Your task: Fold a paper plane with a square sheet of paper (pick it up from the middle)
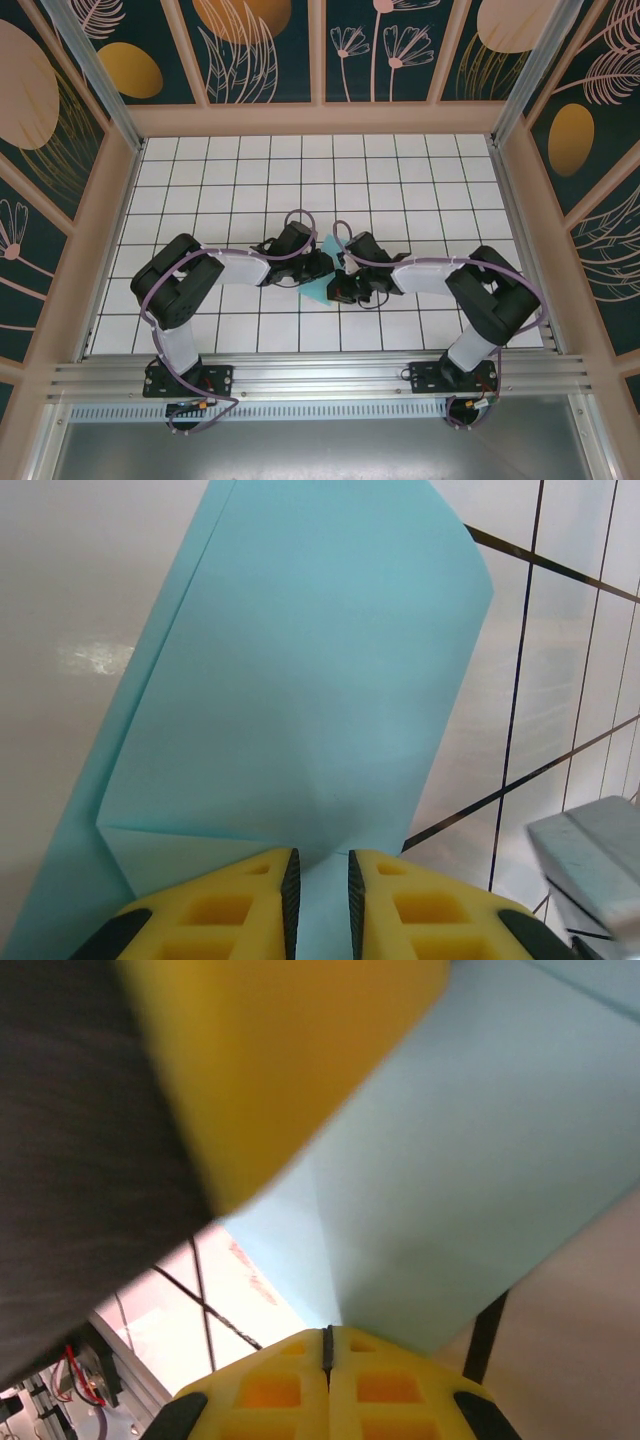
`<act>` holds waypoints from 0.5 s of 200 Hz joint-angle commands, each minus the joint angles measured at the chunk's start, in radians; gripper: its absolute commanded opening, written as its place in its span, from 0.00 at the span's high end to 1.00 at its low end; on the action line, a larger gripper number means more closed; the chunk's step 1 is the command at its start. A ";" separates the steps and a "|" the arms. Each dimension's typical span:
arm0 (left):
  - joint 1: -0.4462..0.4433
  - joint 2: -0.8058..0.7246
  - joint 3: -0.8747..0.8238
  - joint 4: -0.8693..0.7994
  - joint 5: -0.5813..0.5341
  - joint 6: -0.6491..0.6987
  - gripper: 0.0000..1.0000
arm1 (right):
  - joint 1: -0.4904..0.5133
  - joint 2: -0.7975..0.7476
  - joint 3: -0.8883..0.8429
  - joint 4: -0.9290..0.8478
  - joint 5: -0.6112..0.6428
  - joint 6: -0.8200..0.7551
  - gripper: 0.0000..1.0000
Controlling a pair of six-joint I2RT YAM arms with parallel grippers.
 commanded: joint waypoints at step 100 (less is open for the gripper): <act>0.001 -0.084 0.054 -0.065 -0.044 0.026 0.69 | -0.057 -0.172 0.005 -0.072 0.138 0.006 0.92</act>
